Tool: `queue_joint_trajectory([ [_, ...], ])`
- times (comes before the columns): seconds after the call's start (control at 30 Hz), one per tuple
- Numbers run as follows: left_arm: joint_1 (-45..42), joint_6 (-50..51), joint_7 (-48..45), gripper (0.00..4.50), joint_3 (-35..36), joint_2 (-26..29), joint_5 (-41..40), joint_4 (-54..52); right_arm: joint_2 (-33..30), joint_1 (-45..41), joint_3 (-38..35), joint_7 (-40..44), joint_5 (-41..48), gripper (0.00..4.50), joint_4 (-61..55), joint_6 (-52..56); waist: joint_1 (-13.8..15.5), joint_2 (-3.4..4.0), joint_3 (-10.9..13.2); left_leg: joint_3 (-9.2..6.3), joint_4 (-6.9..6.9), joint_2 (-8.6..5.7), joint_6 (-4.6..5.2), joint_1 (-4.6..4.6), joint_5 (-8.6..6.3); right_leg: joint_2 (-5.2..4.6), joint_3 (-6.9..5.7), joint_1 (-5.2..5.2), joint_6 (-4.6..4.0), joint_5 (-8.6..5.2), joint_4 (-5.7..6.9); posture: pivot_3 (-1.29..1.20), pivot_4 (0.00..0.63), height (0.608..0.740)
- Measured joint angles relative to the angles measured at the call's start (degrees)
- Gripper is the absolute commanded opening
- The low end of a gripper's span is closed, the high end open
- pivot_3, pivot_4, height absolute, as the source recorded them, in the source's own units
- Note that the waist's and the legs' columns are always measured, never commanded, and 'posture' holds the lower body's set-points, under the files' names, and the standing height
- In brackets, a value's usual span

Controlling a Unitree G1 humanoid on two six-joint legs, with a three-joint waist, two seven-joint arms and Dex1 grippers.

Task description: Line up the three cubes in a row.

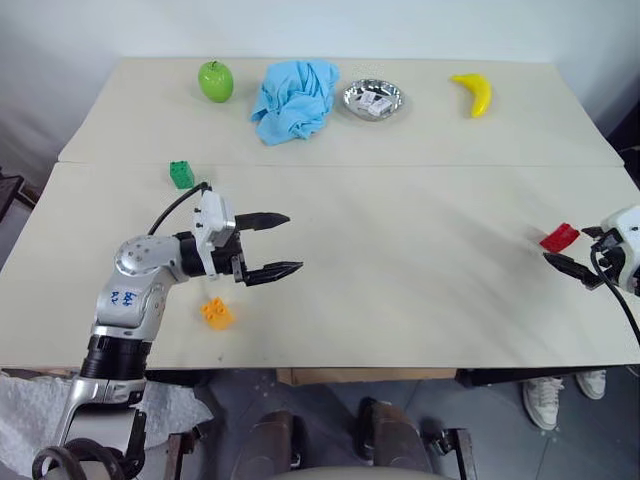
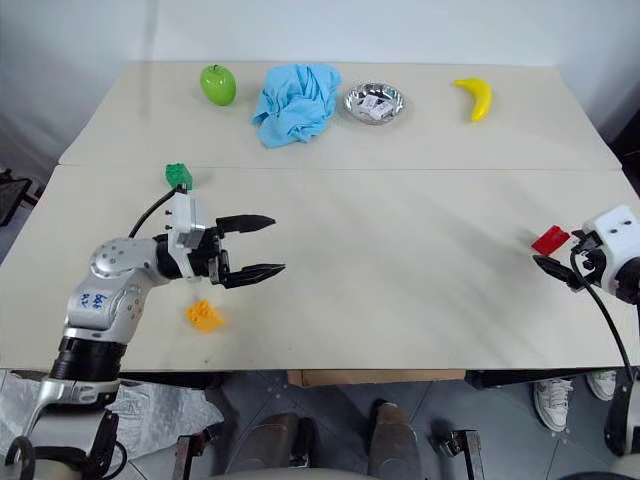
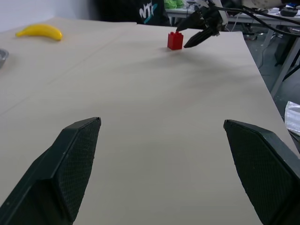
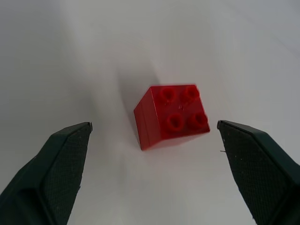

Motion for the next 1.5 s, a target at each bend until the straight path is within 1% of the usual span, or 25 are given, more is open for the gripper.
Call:
queue_joint_trajectory([
  [0.13, 0.1, 0.8, 0.2, 4.47, 0.6, 0.8, 0.0, -0.9, 1.0, -3.6, 1.1, -0.9, -1.6, 4.5, 3.4, -1.3, -0.1, 0.0, 0.0, 0.0, 0.01, 0.01, -0.04, 0.01, -0.02, 0.01, 0.01, 0.0, 0.0, 0.0, 0.0, 0.0, 0.15, 0.74],
  [0.17, 0.1, 1.0, 0.2, 4.49, 0.7, 1.1, 0.0, -0.9, 1.5, -4.3, 1.3, -0.9, -2.0, 4.31, 3.9, -1.8, -0.1, 0.01, 0.0, 0.0, 0.01, 0.02, -0.05, 0.01, -0.02, 0.03, 0.0, 0.0, 0.0, 0.0, 0.0, 0.0, 0.15, 0.74],
  [0.23, 0.1, 1.1, 0.2, 4.5, 0.7, 1.1, 0.0, -0.9, 2.2, -5.0, 1.6, -1.0, -2.4, 3.86, 4.5, -2.2, 0.0, 0.02, 0.0, -0.01, 0.01, 0.02, -0.06, 0.0, -0.03, 0.03, -0.01, 0.0, 0.0, 0.0, 0.0, 0.0, 0.15, 0.74],
  [0.27, 0.1, 1.1, 0.2, 4.5, 0.7, 1.1, 0.0, -0.9, 2.3, -5.1, 1.7, -1.0, -2.6, 3.57, 4.7, -2.3, 0.0, 0.01, 0.0, -0.02, 0.01, 0.02, -0.06, 0.0, -0.03, 0.03, -0.02, 0.0, 0.0, 0.0, 0.0, 0.0, 0.15, 0.74],
  [0.47, -0.1, 1.2, 0.3, 4.5, 0.8, 1.4, 0.0, -0.9, 2.8, -5.7, 1.8, -0.4, -2.7, 1.61, 5.7, -2.5, -0.1, 0.02, 0.0, -0.01, 0.01, 0.02, -0.06, -0.01, -0.03, 0.03, -0.02, 0.0, 0.0, 0.0, 0.0, 0.0, 0.15, 0.74],
  [0.5, -0.1, 1.1, 0.3, 4.5, 0.8, 1.4, 0.0, -0.9, 2.8, -5.7, 1.8, 0.0, -2.7, 1.49, 5.7, -2.7, -0.1, 0.02, 0.0, -0.01, 0.01, 0.02, -0.06, -0.01, -0.03, 0.03, -0.02, 0.0, 0.0, 0.0, 0.0, 0.0, 0.15, 0.74],
  [0.57, -0.1, 0.9, 0.2, 4.5, 0.8, 1.4, 0.0, -0.8, 2.8, -5.7, 1.8, 0.9, -2.6, 1.5, 5.7, -3.1, -0.1, 0.02, 0.0, -0.01, 0.01, 0.02, -0.06, -0.01, -0.03, 0.03, -0.02, 0.0, 0.0, 0.0, 0.0, 0.0, 0.15, 0.74],
  [0.63, 0.1, 0.1, 0.0, 4.5, 1.2, 1.5, 0.0, -0.4, 3.2, -5.7, 1.8, 5.4, -1.9, 1.5, 4.6, -3.3, -0.2, 0.03, 0.0, -0.01, 0.01, 0.03, -0.06, -0.01, -0.03, 0.05, -0.02, 0.0, 0.0, 0.0, -0.01, 0.0, 0.15, 0.74],
  [0.73, 1.3, -2.2, -0.8, 4.5, 2.7, 1.5, 0.0, 1.9, 5.3, -5.5, 2.4, 16.9, 1.3, 1.5, -3.8, -1.9, -0.6, 0.1, 0.0, 0.02, 0.01, 0.07, -0.07, 0.02, -0.03, 0.09, 0.0, 0.0, 0.0, 0.0, 0.0, 0.0, 0.15, 0.74],
  [0.83, 2.9, -3.3, -1.3, 4.5, 3.2, 1.7, 0.1, 4.2, 8.0, -3.7, 3.8, 23.7, 5.4, 1.5, -17.4, 4.1, -1.0, 0.12, 0.1, -0.02, 0.02, 0.12, -0.1, 0.02, -0.05, 0.11, -0.04, -0.01, 0.0, 0.0, 0.04, 0.0, 0.15, 0.74],
  [0.9, 4.1, -4.1, -1.3, 4.5, 3.9, 1.8, 0.1, 5.6, 10.9, -2.7, 6.3, 25.6, 7.7, 1.5, -29.3, 9.5, -1.2, 0.14, 0.1, -0.04, 0.03, 0.12, -0.12, 0.01, -0.06, 0.11, -0.04, -0.05, -0.01, 0.0, 0.08, 0.0, 0.15, 0.74],
  [0.93, 4.2, -4.3, -1.3, 4.5, 4.0, 1.8, 0.2, 6.2, 12.4, -2.7, 7.7, 25.8, 8.2, 1.5, -33.4, 11.2, -1.2, 0.14, 0.1, -0.05, 0.04, 0.12, -0.13, -0.01, -0.06, 0.11, -0.06, -0.07, -0.01, 0.0, 0.09, 0.0, 0.15, 0.74],
  [1.03, 4.4, -5.0, -1.3, 4.5, 4.3, 1.8, 0.3, 6.4, 16.1, -3.6, 11.6, 25.1, 8.1, 1.5, -38.7, 14.1, -0.9, 0.14, 0.1, -0.09, 0.08, 0.05, -0.14, -0.02, -0.08, 0.04, -0.06, -0.07, -0.01, 0.0, 0.13, 0.0, 0.15, 0.74],
  [1.17, 4.8, -5.4, -1.2, 4.5, 4.6, 1.9, 0.3, 6.5, 19.8, -6.2, 15.5, 23.9, 6.2, 1.5, -38.1, 13.4, 0.0, 0.14, 0.1, -0.13, 0.12, -0.02, -0.11, -0.07, -0.1, -0.01, -0.06, -0.09, -0.02, 0.0, 0.13, 0.0, 0.15, 0.74],
  [1.27, 5.0, -5.6, -1.2, 4.5, 4.8, 1.9, 0.3, 6.7, 23.2, -9.6, 19.1, 24.0, 3.2, 1.5, -31.8, 9.0, 0.0, 0.13, 0.1, -0.15, 0.11, -0.01, -0.11, -0.08, -0.1, 0.02, -0.09, -0.1, -0.03, -0.01, 0.14, 0.0, 0.15, 0.74],
  [1.37, 5.2, -6.0, -1.1, 4.5, 5.1, 1.9, 0.3, 6.7, 24.2, -11.3, 20.2, 23.7, 1.4, 1.5, -25.5, 6.4, 0.0, 0.14, 0.1, -0.16, 0.12, -0.03, -0.11, -0.14, -0.1, 0.01, -0.1, -0.13, -0.03, -0.01, 0.14, 0.0, 0.15, 0.74],
  [1.43, 5.8, -6.2, -1.0, 4.5, 5.4, 1.9, 0.3, 6.7, 24.3, -12.8, 20.7, 23.6, -0.2, 2.25, -21.2, 3.9, -0.2, 0.14, 0.1, -0.15, 0.11, -0.02, -0.11, -0.14, -0.1, 0.03, -0.1, -0.14, -0.03, -0.01, 0.13, 0.0, 0.15, 0.74],
  [1.5, 6.5, -6.5, -0.9, 4.5, 5.4, 1.9, 0.3, 6.7, 24.5, -14.1, 21.2, 23.4, -1.5, 2.8, -17.8, 1.5, -0.5, 0.14, 0.1, -0.16, 0.11, 0.0, -0.11, -0.14, -0.1, 0.05, -0.12, -0.14, -0.04, -0.01, 0.13, 0.0, 0.15, 0.74],
])
